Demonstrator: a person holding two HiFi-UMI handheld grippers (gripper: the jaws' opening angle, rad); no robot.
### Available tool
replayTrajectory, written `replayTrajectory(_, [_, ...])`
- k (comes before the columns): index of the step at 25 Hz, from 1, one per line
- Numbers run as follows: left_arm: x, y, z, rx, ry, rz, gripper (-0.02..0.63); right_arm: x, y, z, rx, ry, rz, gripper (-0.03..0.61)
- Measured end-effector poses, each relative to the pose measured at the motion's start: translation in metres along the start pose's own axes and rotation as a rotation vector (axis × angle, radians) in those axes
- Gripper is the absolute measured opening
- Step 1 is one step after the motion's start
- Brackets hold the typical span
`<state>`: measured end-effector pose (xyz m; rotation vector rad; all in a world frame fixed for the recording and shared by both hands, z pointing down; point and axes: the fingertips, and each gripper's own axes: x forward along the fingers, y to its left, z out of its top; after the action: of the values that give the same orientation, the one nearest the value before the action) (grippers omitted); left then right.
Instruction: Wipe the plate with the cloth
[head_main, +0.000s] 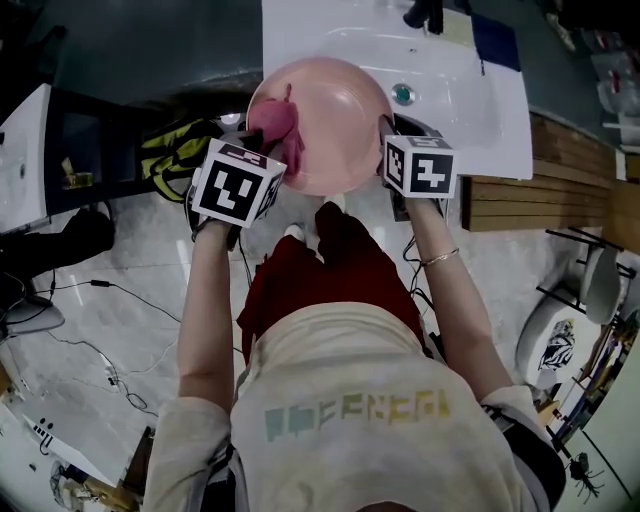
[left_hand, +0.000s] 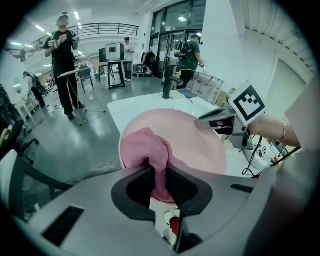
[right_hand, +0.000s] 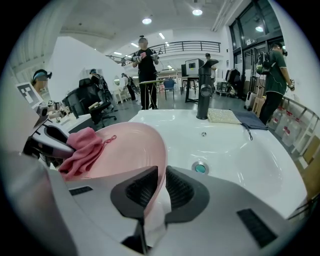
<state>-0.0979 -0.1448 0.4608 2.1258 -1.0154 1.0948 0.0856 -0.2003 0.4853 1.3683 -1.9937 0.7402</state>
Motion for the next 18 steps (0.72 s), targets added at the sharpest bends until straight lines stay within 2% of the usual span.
replayTrajectory(7, [-0.016, 0.023, 0.019, -0.068, -0.141, 0.085, 0.069, -0.001, 0.002, -0.001, -0.019, -0.030, -0.001, 0.071])
replayTrajectory(13, [-0.032, 0.036, 0.042, -0.145, -0.329, 0.161, 0.069, -0.002, -0.004, 0.006, -0.030, -0.086, -0.038, 0.071])
replayTrajectory(18, [-0.044, 0.044, 0.056, -0.182, -0.425, 0.200, 0.069, -0.008, -0.008, 0.014, -0.020, -0.142, -0.054, 0.071])
